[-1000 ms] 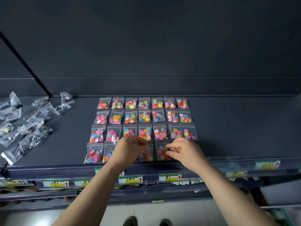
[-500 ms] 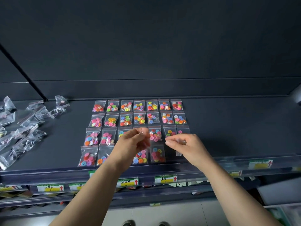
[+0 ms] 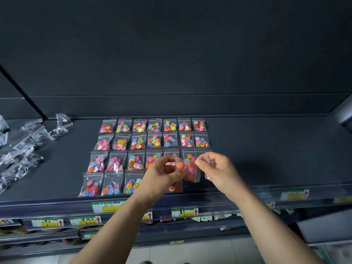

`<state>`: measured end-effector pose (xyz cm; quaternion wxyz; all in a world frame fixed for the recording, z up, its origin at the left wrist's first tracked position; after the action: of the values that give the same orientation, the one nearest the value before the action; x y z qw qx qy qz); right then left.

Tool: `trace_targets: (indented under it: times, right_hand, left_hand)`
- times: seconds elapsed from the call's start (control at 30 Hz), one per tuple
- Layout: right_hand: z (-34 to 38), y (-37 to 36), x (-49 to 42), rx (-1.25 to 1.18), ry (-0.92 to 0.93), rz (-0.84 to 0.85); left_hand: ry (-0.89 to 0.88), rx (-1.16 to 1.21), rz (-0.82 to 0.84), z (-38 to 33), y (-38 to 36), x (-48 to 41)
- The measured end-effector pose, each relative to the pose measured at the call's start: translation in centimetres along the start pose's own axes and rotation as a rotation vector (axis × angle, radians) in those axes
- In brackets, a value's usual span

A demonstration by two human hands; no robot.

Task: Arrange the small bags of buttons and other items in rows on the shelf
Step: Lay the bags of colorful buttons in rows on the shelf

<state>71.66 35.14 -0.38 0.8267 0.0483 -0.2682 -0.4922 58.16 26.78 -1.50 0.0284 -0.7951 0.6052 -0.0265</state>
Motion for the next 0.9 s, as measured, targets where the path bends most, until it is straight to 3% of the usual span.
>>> trace_targets:
  times: [0.1, 0.2, 0.33, 0.47, 0.6, 0.7, 0.9]
  right_hand:
    - [-0.1, 0.0, -0.1, -0.053, 0.005, 0.017]
    - [-1.1, -0.8, -0.2, -0.095, -0.028, 0.095]
    - [-2.1, -0.2, -0.6, -0.123, -0.053, 0.07]
    - [-2.2, 1.1, -1.3, -0.129, -0.066, 0.022]
    - [-2.5, 1.8, -2.2, 0.081, -0.053, -0.072]
    - [-3.0, 1.0, -2.7, 0.203, -0.047, -0.07]
    - [-3.3, 0.0, -3.1, 0.338, -0.04, -0.108]
  left_hand:
    - [-0.013, -0.026, -0.023, -0.1, 0.2, -0.1]
    - [0.017, 0.098, -0.115, 0.5, 0.6, -0.1]
    - [0.05, 0.125, -0.043, 1.4, -0.5, 0.1]
    - [0.026, -0.155, -0.002, 1.4, -0.5, 0.1]
    - [-0.118, -0.608, -0.056, 0.0, 2.0, -0.3]
    - [-0.106, -0.896, -0.011, 0.7, 3.1, -0.6]
    - [-0.107, -1.031, 0.075, 1.4, 2.9, -0.6]
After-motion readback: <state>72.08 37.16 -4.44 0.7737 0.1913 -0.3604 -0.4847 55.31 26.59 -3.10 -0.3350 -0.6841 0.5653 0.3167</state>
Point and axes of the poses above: each hand's wrist, its own x-axis away from the middle knuckle, its own y-axis out of the back of the hand, z = x × y, the point moved 10 cm from there along -x, towards the middle knuckle, and after that the axes turned 15 degrees about -y, right-handed, at the moved point
